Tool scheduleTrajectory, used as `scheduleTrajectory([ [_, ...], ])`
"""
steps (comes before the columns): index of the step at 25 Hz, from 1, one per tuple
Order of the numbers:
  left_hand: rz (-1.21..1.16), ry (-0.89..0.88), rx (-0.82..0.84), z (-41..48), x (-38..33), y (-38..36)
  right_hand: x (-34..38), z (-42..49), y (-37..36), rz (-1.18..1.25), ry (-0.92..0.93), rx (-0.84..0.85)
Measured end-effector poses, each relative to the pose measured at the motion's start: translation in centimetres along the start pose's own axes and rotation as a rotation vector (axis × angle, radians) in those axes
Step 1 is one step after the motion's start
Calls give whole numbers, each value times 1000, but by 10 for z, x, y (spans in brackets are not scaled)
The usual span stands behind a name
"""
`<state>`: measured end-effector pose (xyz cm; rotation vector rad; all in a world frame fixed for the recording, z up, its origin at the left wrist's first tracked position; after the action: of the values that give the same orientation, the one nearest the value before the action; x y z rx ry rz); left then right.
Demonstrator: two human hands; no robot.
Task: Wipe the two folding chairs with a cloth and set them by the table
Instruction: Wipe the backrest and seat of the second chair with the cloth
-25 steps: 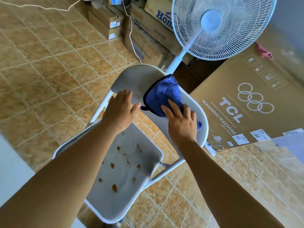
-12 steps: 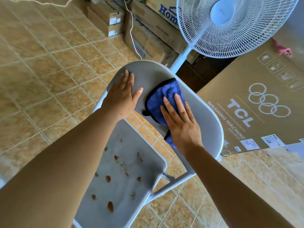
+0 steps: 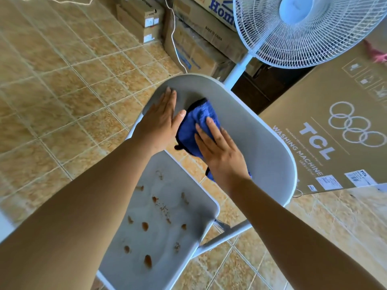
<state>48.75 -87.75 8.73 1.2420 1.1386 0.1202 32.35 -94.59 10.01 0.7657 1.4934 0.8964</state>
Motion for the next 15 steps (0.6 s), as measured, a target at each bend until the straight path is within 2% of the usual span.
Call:
scheduleTrajectory([
  [2,77,-19,-11,1,2,0,2,-24,2,22,2,-3],
  [4,178,-37,-49,4,8,1,-14,-39,17,67,-100,-100],
  [6,265,-51,-67,10,14,4,-38,-31,33,96,-217,-210],
  [8,302,-75,-82,14,17,8,-49,1,39,80,-252,-240],
  [12,211,-45,-112,9,12,18,-16,61,15,35,-156,-171],
  [15,135,35,-101,2,5,19,8,61,-1,-8,-13,-90],
])
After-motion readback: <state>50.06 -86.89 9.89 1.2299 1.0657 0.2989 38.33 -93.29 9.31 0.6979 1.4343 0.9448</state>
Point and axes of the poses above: each hand's wrist, its own z-axis towards the middle knuckle, its own y-axis out of the back of the hand, x = y × z, the point moved 5 cm from there along z, towards the middle knuckle, and after that the axes turned 14 degrees about y, right-handed, at the moved point
